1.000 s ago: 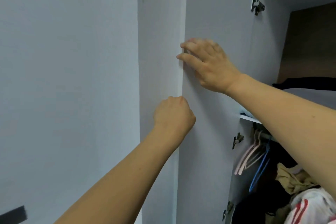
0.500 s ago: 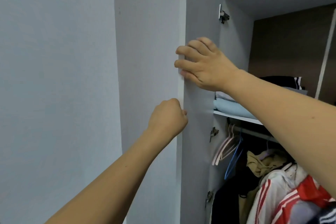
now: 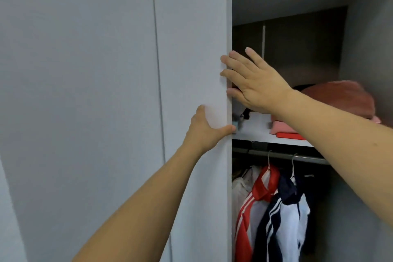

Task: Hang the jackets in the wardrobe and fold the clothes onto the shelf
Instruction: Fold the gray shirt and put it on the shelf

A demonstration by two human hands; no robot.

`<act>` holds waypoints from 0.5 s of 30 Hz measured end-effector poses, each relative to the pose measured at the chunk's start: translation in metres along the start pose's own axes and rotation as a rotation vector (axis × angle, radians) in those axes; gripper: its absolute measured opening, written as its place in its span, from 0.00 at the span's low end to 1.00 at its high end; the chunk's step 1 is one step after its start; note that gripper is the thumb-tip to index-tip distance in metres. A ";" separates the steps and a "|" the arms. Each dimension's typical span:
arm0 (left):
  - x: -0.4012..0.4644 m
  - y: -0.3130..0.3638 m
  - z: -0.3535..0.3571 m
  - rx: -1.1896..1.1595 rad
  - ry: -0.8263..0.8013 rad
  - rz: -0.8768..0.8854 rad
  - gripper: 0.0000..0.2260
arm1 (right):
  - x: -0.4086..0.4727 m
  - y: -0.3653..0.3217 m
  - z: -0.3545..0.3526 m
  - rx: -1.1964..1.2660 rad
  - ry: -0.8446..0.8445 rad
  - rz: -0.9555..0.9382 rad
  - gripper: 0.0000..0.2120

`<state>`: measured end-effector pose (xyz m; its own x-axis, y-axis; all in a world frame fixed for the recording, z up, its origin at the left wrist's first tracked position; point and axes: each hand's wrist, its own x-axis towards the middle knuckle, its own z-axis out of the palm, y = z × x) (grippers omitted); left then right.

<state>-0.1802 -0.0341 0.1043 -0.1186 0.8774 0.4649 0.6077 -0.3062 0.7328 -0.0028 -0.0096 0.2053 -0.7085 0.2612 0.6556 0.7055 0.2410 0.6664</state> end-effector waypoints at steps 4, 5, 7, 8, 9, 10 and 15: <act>0.031 0.005 0.050 -0.135 -0.035 -0.102 0.57 | -0.019 0.025 0.024 -0.125 -0.126 0.081 0.30; 0.038 0.005 0.060 -0.131 -0.025 -0.119 0.58 | -0.020 0.029 0.030 -0.144 -0.143 0.092 0.31; 0.047 0.005 0.076 -0.109 0.006 -0.140 0.58 | -0.022 0.035 0.042 -0.167 -0.173 0.114 0.31; 0.051 0.005 0.082 -0.101 0.019 -0.144 0.57 | -0.023 0.038 0.048 -0.167 -0.180 0.124 0.31; 0.055 0.005 0.088 -0.098 0.026 -0.150 0.58 | -0.024 0.041 0.054 -0.166 -0.186 0.130 0.31; 0.059 0.004 0.094 -0.099 0.028 -0.162 0.58 | -0.024 0.044 0.059 -0.168 -0.191 0.133 0.31; 0.081 0.001 0.122 -0.075 0.047 -0.207 0.59 | -0.025 0.057 0.090 -0.177 -0.203 0.166 0.32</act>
<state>-0.0937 0.0819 0.0826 -0.2723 0.9065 0.3227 0.5071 -0.1498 0.8488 0.0565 0.0813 0.1950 -0.5534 0.4692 0.6882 0.7849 0.0173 0.6194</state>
